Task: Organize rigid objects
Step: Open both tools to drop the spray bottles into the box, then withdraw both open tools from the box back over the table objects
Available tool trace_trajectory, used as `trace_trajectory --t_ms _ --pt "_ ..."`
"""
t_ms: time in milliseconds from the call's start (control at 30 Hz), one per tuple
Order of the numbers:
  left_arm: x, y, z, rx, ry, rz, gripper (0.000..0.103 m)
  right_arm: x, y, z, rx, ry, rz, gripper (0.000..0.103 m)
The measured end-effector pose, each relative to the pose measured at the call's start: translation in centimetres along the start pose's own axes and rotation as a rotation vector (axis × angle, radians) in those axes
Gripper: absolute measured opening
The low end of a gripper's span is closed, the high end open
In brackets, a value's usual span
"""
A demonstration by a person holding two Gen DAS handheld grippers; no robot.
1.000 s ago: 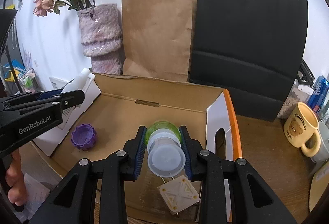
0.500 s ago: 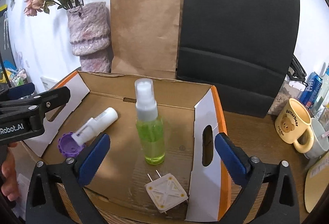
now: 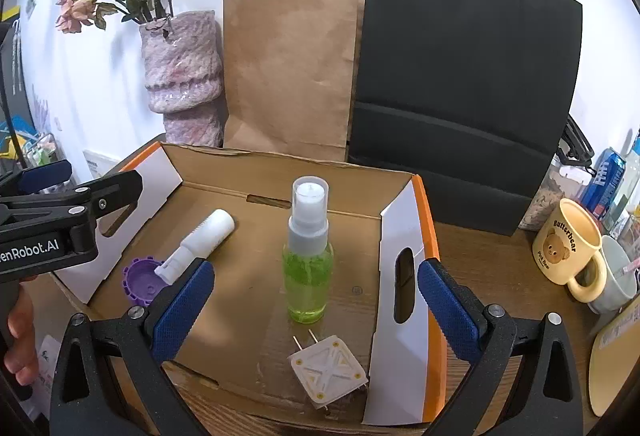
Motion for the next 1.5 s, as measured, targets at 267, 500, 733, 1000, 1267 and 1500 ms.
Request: trace_trajectory --t_ms 267,500,733,1000,1267,1500 --pt "0.4 -0.1 -0.9 -0.013 -0.013 -0.007 0.103 0.4 -0.2 -0.7 -0.004 0.006 -0.006 0.103" --pt "0.5 -0.5 -2.0 -0.026 -0.018 0.002 0.103 0.8 -0.5 -1.8 -0.019 0.01 -0.014 0.103" --pt "0.8 -1.1 -3.0 -0.037 -0.024 0.005 0.103 1.2 -1.0 -3.0 -0.029 0.014 -0.017 0.103" --pt "1.3 -1.9 -4.1 -0.043 -0.03 0.006 0.103 1.7 -2.0 -4.2 -0.03 0.016 -0.022 0.103" --pt "1.9 -3.1 -5.8 -0.049 -0.039 0.012 0.103 2.2 -3.1 -5.5 -0.031 0.016 -0.02 0.103" --pt "2.3 -4.2 -7.3 -0.053 -0.047 0.022 0.103 2.6 -3.8 -6.3 -0.033 0.02 -0.017 0.103"
Point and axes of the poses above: each gripper's, at about its wrist camera, not at the fingertips, and z roughly the way its jaws point, x to its left, y to its top, the point moved 4 cm from there along z, roughly the way its jaws point, and after that the axes turned 14 degrees about y, right-handed, at the moved point
